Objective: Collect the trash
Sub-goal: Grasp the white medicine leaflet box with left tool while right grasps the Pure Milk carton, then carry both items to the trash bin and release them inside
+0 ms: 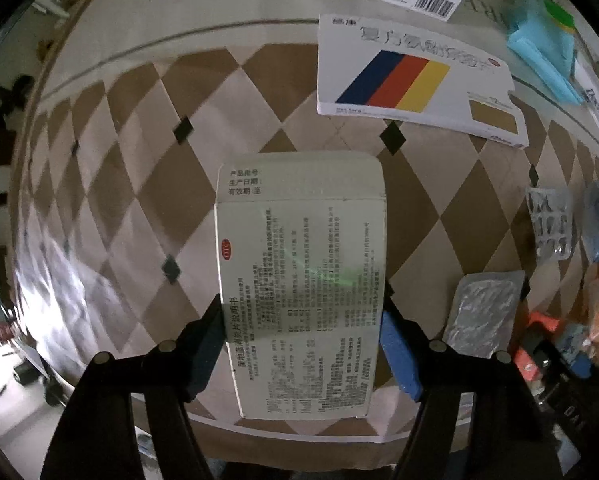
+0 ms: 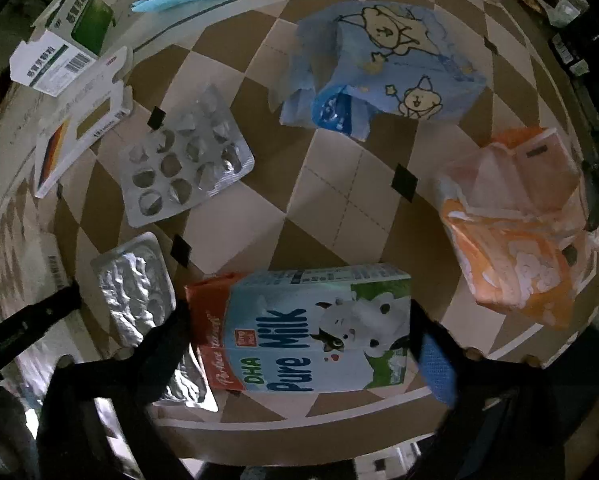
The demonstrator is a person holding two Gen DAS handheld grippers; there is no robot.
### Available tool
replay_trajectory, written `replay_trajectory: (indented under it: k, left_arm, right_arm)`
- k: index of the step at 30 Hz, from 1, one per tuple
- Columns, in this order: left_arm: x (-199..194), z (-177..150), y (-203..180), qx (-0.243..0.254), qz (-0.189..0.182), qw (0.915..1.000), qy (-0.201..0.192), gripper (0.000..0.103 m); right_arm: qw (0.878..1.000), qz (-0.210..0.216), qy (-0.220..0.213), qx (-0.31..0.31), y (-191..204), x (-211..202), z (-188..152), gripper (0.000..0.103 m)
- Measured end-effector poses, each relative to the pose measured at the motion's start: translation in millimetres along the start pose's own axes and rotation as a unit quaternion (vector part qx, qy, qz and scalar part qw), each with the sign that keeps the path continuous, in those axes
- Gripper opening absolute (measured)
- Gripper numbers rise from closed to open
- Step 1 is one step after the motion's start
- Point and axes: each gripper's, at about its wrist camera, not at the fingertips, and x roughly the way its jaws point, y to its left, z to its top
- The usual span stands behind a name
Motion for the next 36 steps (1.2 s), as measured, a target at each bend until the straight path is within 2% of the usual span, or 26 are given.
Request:
replay_trajectory:
  k: [5,9,15,19,20,21,22,24,25,27,30,36]
  left_arm:
    - [-42,-17,3,0.024,0.019,0.9988,-0.039,0.069]
    - [-87,-47,20,0.037,0.024,0.9957,-0.082,0.069]
    - [-145,-112,58,0.05,0.012,0.9883,-0.143,0.069]
    - [-132,-153,106,0.055,-0.007,0.9842,-0.168,0.069]
    - [-117,-158,109,0.056,-0.01,0.9837,-0.171,0.069]
    - [-117,-175,123,0.057,-0.014,0.9835,-0.171,0.069]
    - [-110,-176,129,0.058,-0.016,0.9838,-0.169,0.069]
    - [-101,-199,149,0.058,-0.017,0.9853,-0.159,0.069]
    - [-94,-211,158,0.058,-0.016,0.9869,-0.15,0.069]
    - [-75,-227,175,0.056,-0.016,0.99,-0.128,0.069]
    - [-28,-244,196,0.048,-0.025,0.9948,-0.086,0.069]
    - [112,-241,218,0.027,-0.048,0.9985,0.003,0.07]
  right_arm:
    - [1.0,-0.006,-0.014,-0.007,14,-8,-5,0.093]
    - [0.999,0.001,-0.045,-0.013,28,-27,-21,0.092]
    - [0.994,0.016,-0.103,-0.032,59,-64,-76,0.092]
    - [0.991,0.035,-0.122,-0.043,92,-86,-140,0.092]
    - [0.991,0.038,-0.122,-0.045,84,-104,-154,0.092]
    - [0.991,0.039,-0.123,-0.047,93,-104,-177,0.092]
    - [0.991,0.042,-0.121,-0.048,93,-110,-200,0.092]
    - [0.991,0.048,-0.112,-0.053,99,-107,-230,0.092]
    - [0.992,0.051,-0.102,-0.056,108,-99,-254,0.092]
    - [0.993,0.06,-0.083,-0.057,115,-84,-280,0.092]
    - [0.995,0.074,-0.034,-0.057,133,-42,-325,0.092]
    - [0.994,0.085,0.045,-0.055,155,66,-362,0.092]
